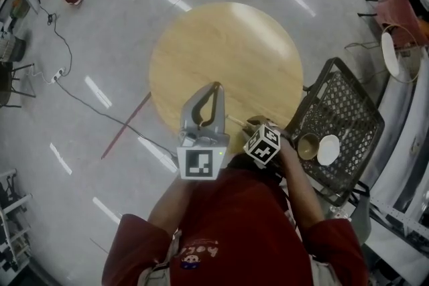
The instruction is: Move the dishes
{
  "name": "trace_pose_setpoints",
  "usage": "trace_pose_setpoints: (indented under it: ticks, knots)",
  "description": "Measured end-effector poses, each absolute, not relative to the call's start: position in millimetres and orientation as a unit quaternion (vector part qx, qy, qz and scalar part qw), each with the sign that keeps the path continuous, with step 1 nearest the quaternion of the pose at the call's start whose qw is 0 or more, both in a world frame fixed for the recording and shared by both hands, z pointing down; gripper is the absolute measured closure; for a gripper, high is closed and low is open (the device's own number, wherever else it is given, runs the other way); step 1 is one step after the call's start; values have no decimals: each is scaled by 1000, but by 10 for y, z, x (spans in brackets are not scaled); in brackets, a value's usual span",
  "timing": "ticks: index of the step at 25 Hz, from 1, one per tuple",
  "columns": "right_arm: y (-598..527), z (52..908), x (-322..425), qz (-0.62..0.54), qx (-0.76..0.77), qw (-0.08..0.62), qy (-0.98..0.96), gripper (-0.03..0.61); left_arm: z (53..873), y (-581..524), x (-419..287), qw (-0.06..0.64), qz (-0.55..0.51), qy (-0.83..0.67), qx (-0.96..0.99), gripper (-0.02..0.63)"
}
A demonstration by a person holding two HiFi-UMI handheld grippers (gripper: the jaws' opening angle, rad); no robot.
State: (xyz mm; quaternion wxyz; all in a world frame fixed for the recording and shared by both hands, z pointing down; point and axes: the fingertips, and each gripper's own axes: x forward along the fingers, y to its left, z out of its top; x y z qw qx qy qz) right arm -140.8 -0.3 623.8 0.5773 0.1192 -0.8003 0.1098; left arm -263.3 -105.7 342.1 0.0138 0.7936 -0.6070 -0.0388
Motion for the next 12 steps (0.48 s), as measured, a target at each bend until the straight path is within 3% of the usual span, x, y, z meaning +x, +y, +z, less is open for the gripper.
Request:
trace_pose_setpoints:
  ticks: [12]
  knots:
    - [63, 6366, -1348, 130, 107, 600, -782, 454, 3470, -1106, -2639, 26, -43, -606, 794, 607]
